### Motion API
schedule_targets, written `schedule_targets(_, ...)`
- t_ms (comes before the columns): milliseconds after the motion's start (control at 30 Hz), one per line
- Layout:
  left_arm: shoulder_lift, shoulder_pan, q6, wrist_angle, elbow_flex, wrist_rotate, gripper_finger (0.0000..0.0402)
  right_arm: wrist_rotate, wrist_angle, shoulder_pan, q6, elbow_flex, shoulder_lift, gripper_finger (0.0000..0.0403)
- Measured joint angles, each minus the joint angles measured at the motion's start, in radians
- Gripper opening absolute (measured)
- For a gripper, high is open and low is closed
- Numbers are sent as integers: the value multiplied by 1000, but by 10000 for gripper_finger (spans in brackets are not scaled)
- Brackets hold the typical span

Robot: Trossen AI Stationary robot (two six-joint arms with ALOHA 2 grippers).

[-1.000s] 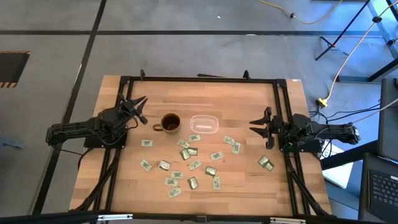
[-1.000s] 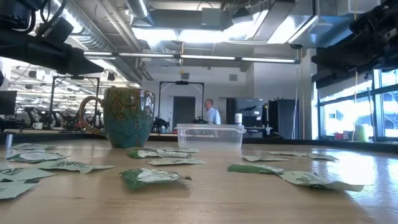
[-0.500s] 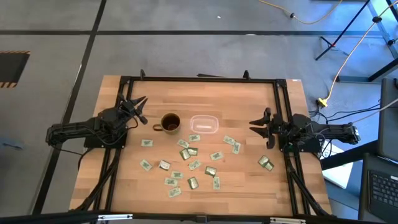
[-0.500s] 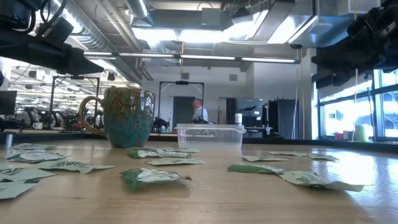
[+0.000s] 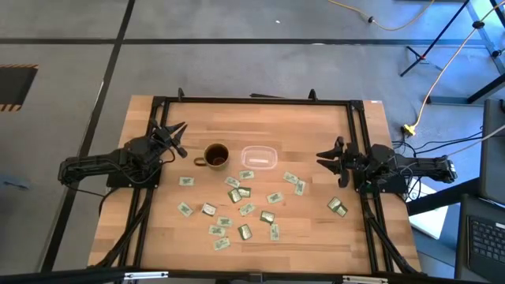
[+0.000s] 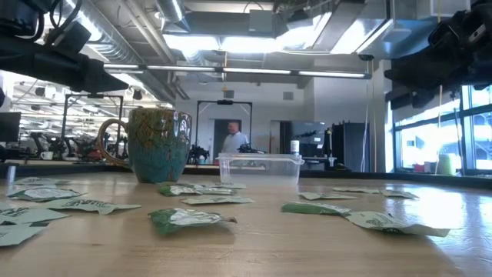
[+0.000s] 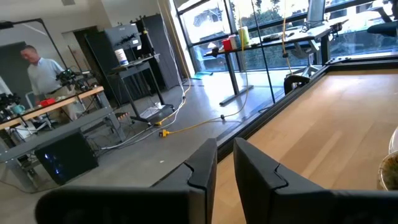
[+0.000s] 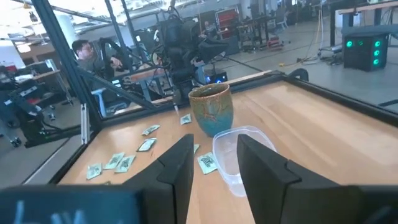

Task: Pick and place items into bin
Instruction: Put the light green stevia pack into the transparent bin

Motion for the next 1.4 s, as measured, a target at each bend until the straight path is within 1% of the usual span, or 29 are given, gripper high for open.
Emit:
schedule_targets(267,0,0,0,0,0,0,48,135,9,0,13,0,0,127)
schedule_targets(933,0,0,0,0,0,0,51,137,12,0,24,0,0,127)
schedule_targets(1100,0,0,0,0,0,0,50,137,13,0,-65,0,0,127)
schedule_targets(1267,0,0,0,0,0,0,47,136,37,0,-238,0,1,127)
schedule_targets(1333,0,0,0,0,0,0,47,136,30,0,-298,7,13,127)
schedule_targets(1400,0,0,0,0,0,0,47,136,28,0,-322,24,43,127)
